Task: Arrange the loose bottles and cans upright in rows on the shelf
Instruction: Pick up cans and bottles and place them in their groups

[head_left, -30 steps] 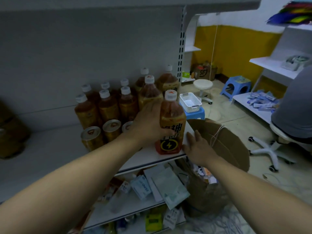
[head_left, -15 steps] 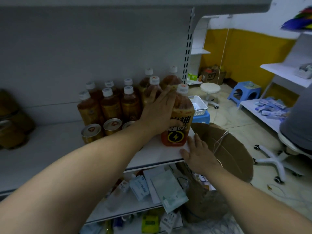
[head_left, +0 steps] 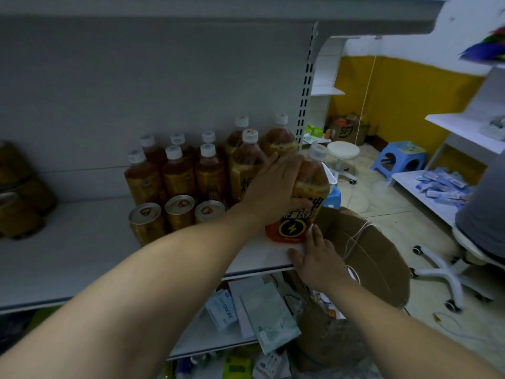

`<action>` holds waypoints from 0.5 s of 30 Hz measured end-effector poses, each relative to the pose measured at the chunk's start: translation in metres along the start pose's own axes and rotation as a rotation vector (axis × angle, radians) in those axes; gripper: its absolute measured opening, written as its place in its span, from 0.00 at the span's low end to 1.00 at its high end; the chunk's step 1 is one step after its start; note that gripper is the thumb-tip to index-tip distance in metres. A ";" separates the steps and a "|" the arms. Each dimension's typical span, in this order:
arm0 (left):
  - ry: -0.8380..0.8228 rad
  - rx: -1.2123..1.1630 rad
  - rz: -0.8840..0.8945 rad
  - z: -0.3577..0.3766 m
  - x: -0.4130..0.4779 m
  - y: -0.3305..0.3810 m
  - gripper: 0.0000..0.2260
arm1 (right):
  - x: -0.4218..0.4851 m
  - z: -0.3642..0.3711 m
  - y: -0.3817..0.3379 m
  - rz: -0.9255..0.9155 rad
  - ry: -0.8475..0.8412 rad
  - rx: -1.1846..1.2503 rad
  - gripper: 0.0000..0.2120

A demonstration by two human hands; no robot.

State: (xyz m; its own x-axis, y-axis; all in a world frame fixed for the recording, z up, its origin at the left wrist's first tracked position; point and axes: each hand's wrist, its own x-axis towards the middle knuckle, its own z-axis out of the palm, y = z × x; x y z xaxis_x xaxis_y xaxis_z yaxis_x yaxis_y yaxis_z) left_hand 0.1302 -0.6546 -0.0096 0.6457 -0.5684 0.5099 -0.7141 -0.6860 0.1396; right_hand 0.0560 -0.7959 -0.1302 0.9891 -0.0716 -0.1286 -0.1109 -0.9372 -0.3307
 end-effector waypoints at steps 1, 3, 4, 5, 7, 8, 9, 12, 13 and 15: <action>0.021 -0.010 -0.011 0.003 0.001 0.001 0.40 | -0.001 0.000 0.000 0.004 0.008 0.008 0.36; 0.036 0.025 -0.017 0.008 0.005 -0.001 0.40 | -0.002 0.000 -0.001 0.007 0.022 0.033 0.37; 0.033 0.058 -0.027 0.009 0.006 -0.004 0.41 | -0.002 0.000 -0.001 0.015 0.022 0.046 0.38; 0.029 0.084 -0.053 0.011 0.006 -0.008 0.42 | -0.002 0.000 -0.001 0.021 0.022 0.050 0.38; 0.028 0.113 -0.111 0.012 0.007 -0.017 0.43 | -0.002 -0.001 -0.001 0.022 0.021 0.032 0.38; 0.028 0.125 -0.126 0.012 0.008 -0.020 0.43 | -0.002 -0.001 -0.001 0.023 0.018 0.024 0.38; 0.029 0.137 -0.134 0.011 0.009 -0.022 0.43 | -0.002 -0.001 -0.001 0.024 0.019 0.023 0.38; 0.007 0.178 -0.140 0.011 0.013 -0.026 0.44 | -0.002 0.001 -0.001 0.019 0.029 0.033 0.38; -0.002 0.198 -0.135 0.011 0.014 -0.028 0.43 | -0.002 0.002 0.000 0.018 0.031 0.034 0.38; -0.016 0.229 -0.129 0.013 0.015 -0.034 0.42 | -0.002 0.003 0.001 0.020 0.032 0.037 0.38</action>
State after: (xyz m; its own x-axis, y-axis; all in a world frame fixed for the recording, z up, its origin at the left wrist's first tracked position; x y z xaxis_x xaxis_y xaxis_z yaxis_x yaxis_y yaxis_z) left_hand 0.1678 -0.6457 -0.0183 0.7330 -0.4756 0.4864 -0.5469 -0.8372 0.0056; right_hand 0.0533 -0.7960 -0.1333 0.9891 -0.1021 -0.1058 -0.1340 -0.9221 -0.3629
